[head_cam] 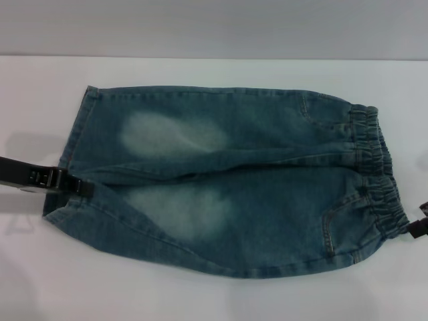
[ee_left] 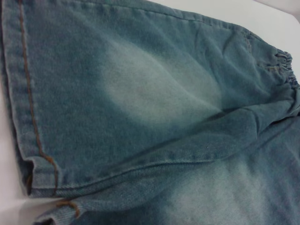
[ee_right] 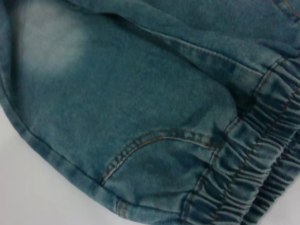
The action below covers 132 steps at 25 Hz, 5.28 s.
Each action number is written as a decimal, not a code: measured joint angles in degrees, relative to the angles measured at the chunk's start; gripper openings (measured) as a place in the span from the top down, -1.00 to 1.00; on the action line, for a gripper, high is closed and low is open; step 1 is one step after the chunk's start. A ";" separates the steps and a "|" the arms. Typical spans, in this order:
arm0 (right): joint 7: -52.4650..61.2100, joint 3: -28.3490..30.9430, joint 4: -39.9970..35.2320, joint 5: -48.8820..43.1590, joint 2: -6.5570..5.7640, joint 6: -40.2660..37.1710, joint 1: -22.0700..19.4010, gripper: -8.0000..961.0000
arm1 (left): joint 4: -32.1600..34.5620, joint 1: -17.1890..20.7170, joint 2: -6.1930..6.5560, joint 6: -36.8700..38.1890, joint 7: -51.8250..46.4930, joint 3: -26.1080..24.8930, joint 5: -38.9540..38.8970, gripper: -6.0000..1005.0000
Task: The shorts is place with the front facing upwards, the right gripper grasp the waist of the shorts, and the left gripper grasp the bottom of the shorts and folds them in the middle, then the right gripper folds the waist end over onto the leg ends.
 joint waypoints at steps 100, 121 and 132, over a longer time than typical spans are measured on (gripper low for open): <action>2.41 -9.23 -2.66 -5.91 4.34 0.26 3.61 -0.20 | -0.36 -0.57 -0.11 -3.60 0.18 0.57 0.09 0.95; 1.69 -9.20 -3.20 -3.91 5.93 1.41 4.08 -0.08 | -0.53 -0.67 -0.08 -4.41 0.70 0.61 0.09 0.95; 0.80 -9.15 -3.61 -3.69 6.94 3.63 3.38 0.07 | -0.24 -0.73 0.26 -4.85 0.79 0.58 0.05 0.95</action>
